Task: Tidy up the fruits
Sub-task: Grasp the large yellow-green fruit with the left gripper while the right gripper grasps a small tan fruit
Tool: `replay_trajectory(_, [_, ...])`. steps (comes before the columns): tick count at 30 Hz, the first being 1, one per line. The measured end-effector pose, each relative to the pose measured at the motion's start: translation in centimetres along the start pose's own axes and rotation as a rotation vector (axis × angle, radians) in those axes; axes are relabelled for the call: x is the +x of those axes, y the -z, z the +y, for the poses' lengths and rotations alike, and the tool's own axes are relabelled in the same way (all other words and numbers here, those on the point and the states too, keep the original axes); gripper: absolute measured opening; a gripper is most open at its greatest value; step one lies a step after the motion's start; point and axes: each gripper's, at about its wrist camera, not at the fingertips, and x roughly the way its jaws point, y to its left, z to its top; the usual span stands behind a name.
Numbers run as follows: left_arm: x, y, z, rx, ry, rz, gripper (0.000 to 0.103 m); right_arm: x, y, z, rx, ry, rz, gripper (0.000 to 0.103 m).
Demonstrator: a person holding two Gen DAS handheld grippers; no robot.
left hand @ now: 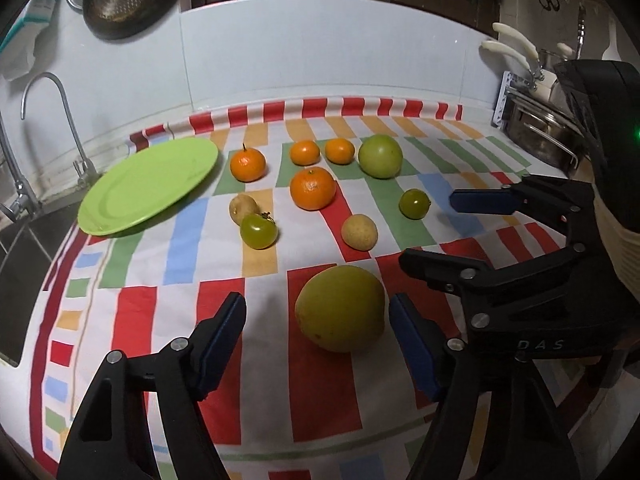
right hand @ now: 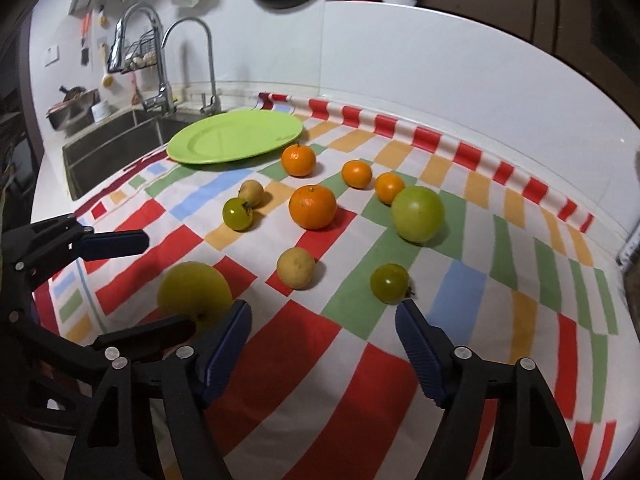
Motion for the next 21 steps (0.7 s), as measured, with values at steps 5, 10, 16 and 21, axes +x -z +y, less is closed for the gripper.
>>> replay_trajectory(5, [0.8,-0.1,-0.1,0.003,0.006,0.018,0.068,1.8,-0.5,0.0,-0.055,-0.054,0.012,0.068])
replay_trajectory(10, [1.4,-0.3,0.3,-0.016,0.015,0.033,0.065,3.2,-1.0,-0.1,-0.089,-0.108,0.028,0.063])
replay_trajectory(16, [2.0,-0.4,0.9,-0.049,0.044,0.066,0.054,4.3,-1.8,0.1,-0.104,-0.136,0.034,0.056])
replay_trajectory(21, [2.1,-0.3,1.1,-0.057,0.055,0.076,0.050,5.4,-2.0,0.7,-0.112,-0.162,0.062,0.042])
